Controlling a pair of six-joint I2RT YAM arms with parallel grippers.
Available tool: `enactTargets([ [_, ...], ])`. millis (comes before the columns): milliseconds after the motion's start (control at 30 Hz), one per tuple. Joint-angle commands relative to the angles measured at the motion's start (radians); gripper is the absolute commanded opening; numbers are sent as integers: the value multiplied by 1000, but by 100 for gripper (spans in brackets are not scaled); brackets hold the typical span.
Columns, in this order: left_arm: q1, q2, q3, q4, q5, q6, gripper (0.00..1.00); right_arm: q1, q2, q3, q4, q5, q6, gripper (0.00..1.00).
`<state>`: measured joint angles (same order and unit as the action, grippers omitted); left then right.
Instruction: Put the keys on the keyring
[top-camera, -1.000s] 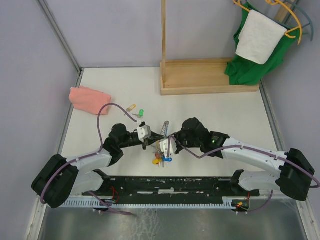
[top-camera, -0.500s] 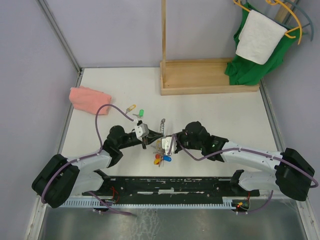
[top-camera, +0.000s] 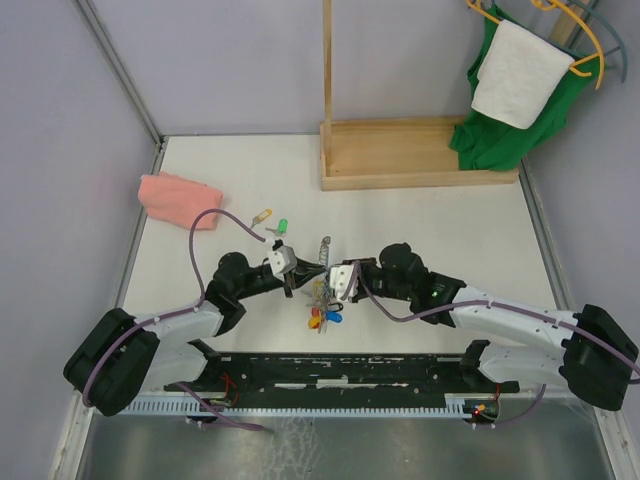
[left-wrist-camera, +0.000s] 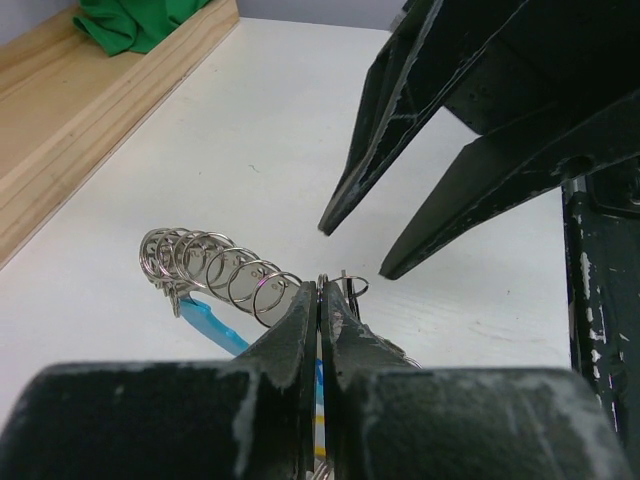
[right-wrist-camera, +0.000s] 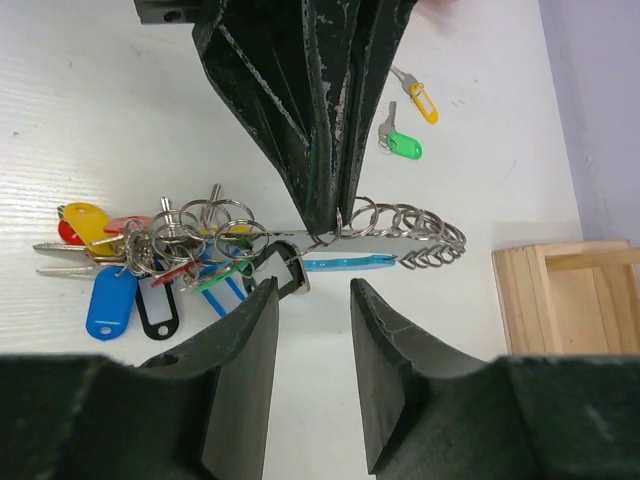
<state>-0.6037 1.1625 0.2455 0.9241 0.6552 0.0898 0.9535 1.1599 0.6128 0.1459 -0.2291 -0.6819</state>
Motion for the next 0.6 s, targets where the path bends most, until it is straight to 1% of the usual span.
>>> enactTargets([
  [0, -1, -13, -1, 120, -58, -80, 3, -4, -77, -25, 27, 16, 193, 44],
  [67, -1, -11, -6, 135, -84, -102, 3, -3, -79, -44, 83, 21, 281, 45],
  [200, -2, -13, -12, 153, -126, -123, 3, -3, -41, -95, 282, 53, 419, 45],
  [300, -2, -11, -15, 168, -139, -133, 3, -3, -10, -120, 401, 88, 500, 45],
  [433, -2, -10, -18, 176, -143, -137, 3, -3, 13, -146, 493, 132, 536, 46],
  [567, -2, -3, -16, 183, -141, -142, 3, -3, 39, -149, 539, 128, 553, 46],
])
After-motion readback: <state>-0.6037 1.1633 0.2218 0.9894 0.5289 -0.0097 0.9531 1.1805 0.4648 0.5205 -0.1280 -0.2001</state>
